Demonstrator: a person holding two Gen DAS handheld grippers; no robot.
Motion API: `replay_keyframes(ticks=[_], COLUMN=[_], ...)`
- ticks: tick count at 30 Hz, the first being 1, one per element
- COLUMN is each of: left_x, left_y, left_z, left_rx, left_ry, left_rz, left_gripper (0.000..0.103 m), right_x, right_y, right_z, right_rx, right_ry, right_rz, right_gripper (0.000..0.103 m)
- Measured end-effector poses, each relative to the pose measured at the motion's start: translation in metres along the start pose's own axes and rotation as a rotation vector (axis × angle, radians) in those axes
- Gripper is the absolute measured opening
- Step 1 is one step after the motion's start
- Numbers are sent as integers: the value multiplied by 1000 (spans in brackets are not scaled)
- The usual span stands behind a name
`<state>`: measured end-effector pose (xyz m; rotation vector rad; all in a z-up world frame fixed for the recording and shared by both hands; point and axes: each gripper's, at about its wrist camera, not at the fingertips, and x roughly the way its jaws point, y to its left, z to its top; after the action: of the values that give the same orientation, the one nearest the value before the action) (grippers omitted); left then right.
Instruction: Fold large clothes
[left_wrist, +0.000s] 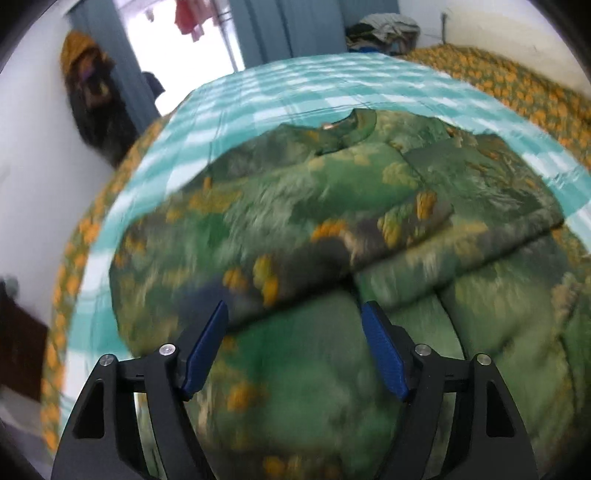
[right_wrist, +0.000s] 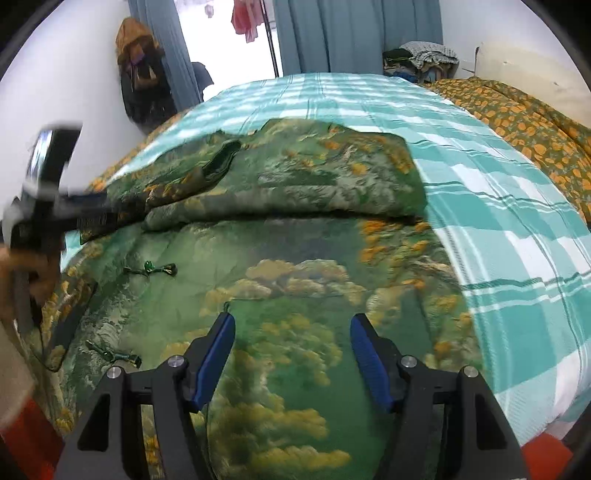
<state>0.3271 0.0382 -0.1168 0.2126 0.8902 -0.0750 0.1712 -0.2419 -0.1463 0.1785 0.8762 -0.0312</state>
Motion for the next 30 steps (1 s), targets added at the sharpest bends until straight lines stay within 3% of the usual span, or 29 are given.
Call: replay_keyframes(ticks=[4, 9, 11, 15, 18, 20, 21, 24, 26, 27, 28, 30], left_x=[-28, -42, -43, -42, -42, -41, -41, -42, -34, -29, -21, -1], left_y=[28, 62, 70, 82, 87, 91, 93, 101, 107, 109, 111, 115], left_z=[-28, -39, -42, -50, -51, -48, -43, -26, -7, 1, 12, 31], left_rx=[-91, -158, -179, -215, -226, -231, -238, -269, -291, -298, -310, -330], left_ry=[-16, -28, -28, -15, -6, 1, 2, -27, -45, -47, -50, -53], left_rz=[-27, 9, 17, 13, -5, -14, -25, -68, -87, -83, -82, -103], left_gripper=[86, 88, 88, 88, 88, 88, 88, 89, 90, 90, 90, 90], right_x=[-11, -1, 31, 106, 159, 183, 184, 148, 140, 145, 155, 156], right_y=[1, 18, 21, 45, 70, 87, 96, 104, 104, 107, 110, 111], right_z=[14, 80, 113, 155, 162, 160, 163, 182, 187, 184, 179, 169], right_rx=[1, 36, 129, 177, 166, 132, 84, -27, -78, -125, -180, -226], right_ry=[-38, -78, -28, 87, 213, 277, 273, 108, 74, 95, 148, 155], right_rz=[42, 206, 300, 335, 328, 307, 286, 239, 177, 127, 54, 14], right_gripper=[66, 66, 66, 66, 66, 30, 17, 17, 17, 25, 45, 51])
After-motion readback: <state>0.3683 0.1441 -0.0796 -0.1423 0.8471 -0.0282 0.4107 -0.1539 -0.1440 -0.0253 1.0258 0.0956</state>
